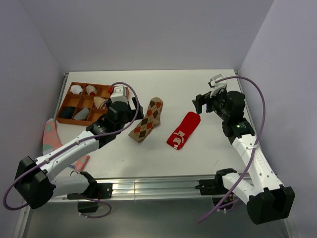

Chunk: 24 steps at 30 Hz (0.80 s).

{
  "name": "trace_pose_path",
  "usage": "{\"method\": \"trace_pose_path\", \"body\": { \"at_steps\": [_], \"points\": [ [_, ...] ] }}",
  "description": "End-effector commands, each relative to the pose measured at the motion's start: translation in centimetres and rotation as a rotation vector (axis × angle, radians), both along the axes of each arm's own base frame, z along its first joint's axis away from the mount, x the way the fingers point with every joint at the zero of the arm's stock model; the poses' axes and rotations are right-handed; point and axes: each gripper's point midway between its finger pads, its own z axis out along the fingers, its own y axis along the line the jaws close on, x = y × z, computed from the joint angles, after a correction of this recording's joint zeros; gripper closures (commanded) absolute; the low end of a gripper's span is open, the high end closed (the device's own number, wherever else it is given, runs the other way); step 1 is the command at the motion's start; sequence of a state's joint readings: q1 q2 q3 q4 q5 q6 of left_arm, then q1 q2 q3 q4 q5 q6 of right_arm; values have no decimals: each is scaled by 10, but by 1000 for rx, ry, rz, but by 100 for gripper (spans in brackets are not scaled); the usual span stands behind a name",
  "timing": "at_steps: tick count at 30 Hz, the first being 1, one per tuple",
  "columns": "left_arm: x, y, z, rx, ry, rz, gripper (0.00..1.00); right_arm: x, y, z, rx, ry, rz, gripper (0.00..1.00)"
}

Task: Roll the socks
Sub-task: Roll the sock at the center of the board.

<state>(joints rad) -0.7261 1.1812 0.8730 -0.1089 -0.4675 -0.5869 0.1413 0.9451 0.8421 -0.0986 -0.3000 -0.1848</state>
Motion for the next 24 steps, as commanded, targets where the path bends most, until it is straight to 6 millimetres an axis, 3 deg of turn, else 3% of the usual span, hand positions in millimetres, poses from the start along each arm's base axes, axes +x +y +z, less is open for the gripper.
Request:
{"method": "trace_pose_path", "body": {
  "at_steps": [1, 5, 15, 19, 22, 24],
  "points": [
    [5, -9, 18, -30, -40, -20, 1, 0, -2, 12, -3, -44, -7, 0],
    [4, -10, 17, -29, -38, -27, 1, 3, -5, 11, -19, -29, -20, 0],
    [4, -10, 18, -21, -35, -35, 0, 6, 7, -17, -78, 114, 77, 2],
    [4, -11, 16, -5, -17, -38, 0, -9, 28, -51, -151, 254, 163, 13],
    [4, -9, 13, 3, -9, -29, 0, -23, 46, -88, -256, 337, 221, 22],
    [4, -10, 11, -5, -10, -28, 1, -31, 54, -104, -294, 368, 249, 24]
  ]
}}
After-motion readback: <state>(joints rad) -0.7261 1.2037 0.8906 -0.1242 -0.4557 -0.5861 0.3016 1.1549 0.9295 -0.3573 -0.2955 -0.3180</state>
